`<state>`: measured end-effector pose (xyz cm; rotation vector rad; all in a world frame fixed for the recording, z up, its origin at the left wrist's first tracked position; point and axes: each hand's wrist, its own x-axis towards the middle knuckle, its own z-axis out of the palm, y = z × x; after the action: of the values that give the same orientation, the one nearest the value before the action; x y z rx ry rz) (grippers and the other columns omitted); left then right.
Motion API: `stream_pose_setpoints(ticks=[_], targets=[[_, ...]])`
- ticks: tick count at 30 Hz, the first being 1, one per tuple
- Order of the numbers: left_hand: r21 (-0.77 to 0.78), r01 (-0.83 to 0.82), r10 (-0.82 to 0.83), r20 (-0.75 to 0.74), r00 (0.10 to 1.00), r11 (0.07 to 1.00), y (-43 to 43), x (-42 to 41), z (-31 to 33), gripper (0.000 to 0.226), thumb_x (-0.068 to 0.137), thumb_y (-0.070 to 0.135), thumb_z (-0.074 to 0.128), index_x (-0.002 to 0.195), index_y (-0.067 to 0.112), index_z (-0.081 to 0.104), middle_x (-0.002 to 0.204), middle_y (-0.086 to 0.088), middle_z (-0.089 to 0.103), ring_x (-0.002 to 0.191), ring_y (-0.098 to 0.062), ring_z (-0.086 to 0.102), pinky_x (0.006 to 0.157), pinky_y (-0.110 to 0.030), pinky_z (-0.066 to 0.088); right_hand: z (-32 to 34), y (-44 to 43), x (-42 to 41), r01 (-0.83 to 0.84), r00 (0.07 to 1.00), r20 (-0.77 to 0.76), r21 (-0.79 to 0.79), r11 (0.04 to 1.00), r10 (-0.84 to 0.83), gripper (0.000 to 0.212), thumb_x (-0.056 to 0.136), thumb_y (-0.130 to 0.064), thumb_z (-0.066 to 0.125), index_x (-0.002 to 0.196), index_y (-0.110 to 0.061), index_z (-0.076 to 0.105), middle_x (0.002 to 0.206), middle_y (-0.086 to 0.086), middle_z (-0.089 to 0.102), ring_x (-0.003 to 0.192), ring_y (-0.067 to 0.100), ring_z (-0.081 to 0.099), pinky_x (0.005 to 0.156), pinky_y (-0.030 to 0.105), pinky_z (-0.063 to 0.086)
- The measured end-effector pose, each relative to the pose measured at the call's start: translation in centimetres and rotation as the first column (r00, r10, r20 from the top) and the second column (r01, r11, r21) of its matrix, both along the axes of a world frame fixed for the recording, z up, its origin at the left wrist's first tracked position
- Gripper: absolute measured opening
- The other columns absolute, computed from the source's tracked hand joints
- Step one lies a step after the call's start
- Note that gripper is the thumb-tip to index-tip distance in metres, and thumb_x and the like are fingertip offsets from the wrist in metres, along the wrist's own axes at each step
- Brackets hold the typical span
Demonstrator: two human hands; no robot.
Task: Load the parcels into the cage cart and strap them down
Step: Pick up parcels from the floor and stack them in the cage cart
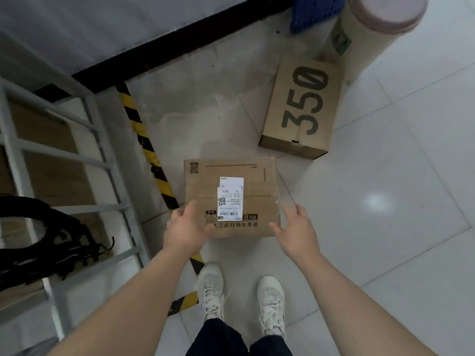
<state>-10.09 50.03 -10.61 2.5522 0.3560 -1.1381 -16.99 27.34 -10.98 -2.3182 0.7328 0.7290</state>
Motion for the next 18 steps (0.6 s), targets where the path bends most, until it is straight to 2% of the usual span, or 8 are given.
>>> stream_pose_setpoints(ticks=[3,6,9,13,18], targets=[[0.079,-0.013,0.017,-0.050,0.999,0.997,0.7,0.1,-5.8,0.091,0.082,0.054,0.064,0.149,0.044,0.003,0.154,-0.014,0.019,0.136,-0.039,0.031,0.109,-0.053,0.034,-6.2,0.3,0.3,-0.004,0.999,-0.044,0.009,1.000,0.005,0.073,0.088,-0.038,0.063,0.150,-0.034,0.024,0.154,0.025,0.019,0.138,0.036,0.032,0.109,0.039,0.035],[0.100,-0.033,0.043,-0.100,0.994,0.994,1.1,-0.1,-10.5,0.103,0.083,0.053,0.065,0.148,0.045,-0.014,0.156,-0.019,0.011,0.140,-0.041,0.024,0.112,-0.053,0.029,-11.2,0.7,0.4,0.001,0.996,-0.089,-0.007,1.000,-0.002,0.086,0.086,-0.041,0.065,0.151,-0.040,0.010,0.156,0.026,0.009,0.139,0.036,0.032,0.112,0.040,0.032],[0.037,-0.099,0.103,-0.119,0.988,0.994,1.6,-0.2,-13.6,0.110,0.084,0.046,0.068,0.144,0.047,-0.024,0.152,-0.021,0.018,0.133,-0.038,0.037,0.106,-0.052,0.038,-14.6,1.0,0.6,0.073,0.990,-0.121,0.043,0.996,-0.067,0.099,0.083,-0.039,0.070,0.148,-0.048,-0.005,0.155,0.025,0.010,0.134,0.036,0.039,0.110,0.043,0.035],[-0.015,-0.163,0.163,-0.017,0.986,0.986,1.3,-0.3,-14.3,0.114,0.082,0.041,0.073,0.146,0.046,-0.022,0.144,-0.019,0.026,0.118,-0.035,0.049,0.097,-0.045,0.045,-15.6,1.5,0.8,0.137,0.990,-0.030,0.110,0.984,-0.134,0.106,0.080,-0.031,0.075,0.149,-0.045,-0.005,0.139,0.018,0.032,0.124,0.032,0.046,0.104,0.037,0.040],[-0.056,-0.209,0.211,0.023,0.977,0.976,0.9,-0.7,-10.6,0.117,0.073,0.050,0.077,0.149,0.046,-0.011,0.140,-0.019,0.027,0.127,-0.038,0.038,0.107,-0.045,0.037,-12.0,1.2,1.6,0.169,0.985,-0.007,0.116,0.979,-0.170,0.102,0.076,-0.036,0.077,0.152,-0.037,0.009,0.142,0.017,0.033,0.130,0.030,0.039,0.109,0.035,0.034]])
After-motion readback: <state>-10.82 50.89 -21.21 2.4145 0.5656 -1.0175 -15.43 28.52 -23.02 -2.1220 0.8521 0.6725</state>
